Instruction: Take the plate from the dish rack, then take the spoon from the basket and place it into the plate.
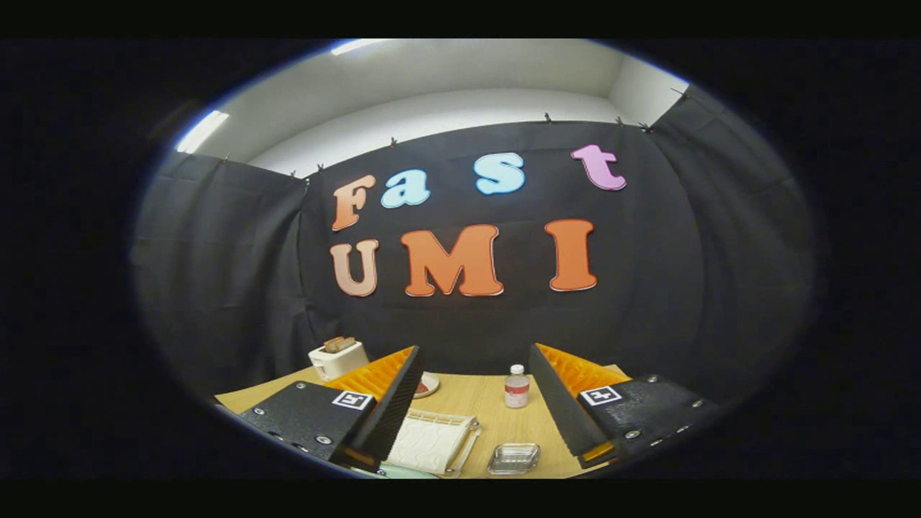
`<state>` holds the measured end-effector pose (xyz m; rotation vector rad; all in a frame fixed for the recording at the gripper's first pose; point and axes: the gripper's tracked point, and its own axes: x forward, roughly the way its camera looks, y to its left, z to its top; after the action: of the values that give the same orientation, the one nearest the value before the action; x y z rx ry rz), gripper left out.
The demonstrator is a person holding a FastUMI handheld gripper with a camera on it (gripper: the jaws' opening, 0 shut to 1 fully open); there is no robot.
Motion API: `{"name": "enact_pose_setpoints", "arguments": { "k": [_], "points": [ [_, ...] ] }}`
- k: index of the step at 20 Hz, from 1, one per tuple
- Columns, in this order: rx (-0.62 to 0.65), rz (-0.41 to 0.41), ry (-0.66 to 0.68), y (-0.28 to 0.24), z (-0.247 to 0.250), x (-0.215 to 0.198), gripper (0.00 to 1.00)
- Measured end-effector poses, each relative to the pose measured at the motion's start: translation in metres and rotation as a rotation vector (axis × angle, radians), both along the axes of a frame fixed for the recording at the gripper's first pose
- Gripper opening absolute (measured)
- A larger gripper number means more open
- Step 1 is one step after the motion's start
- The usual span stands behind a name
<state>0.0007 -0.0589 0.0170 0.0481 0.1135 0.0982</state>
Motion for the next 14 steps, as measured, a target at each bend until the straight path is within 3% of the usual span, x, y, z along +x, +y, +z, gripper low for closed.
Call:
{"name": "enact_pose_setpoints", "arguments": {
  "k": [14],
  "points": [
    [-0.038,-0.014,-0.088,0.003,0.026,-0.003,0.9]
  ]
}}
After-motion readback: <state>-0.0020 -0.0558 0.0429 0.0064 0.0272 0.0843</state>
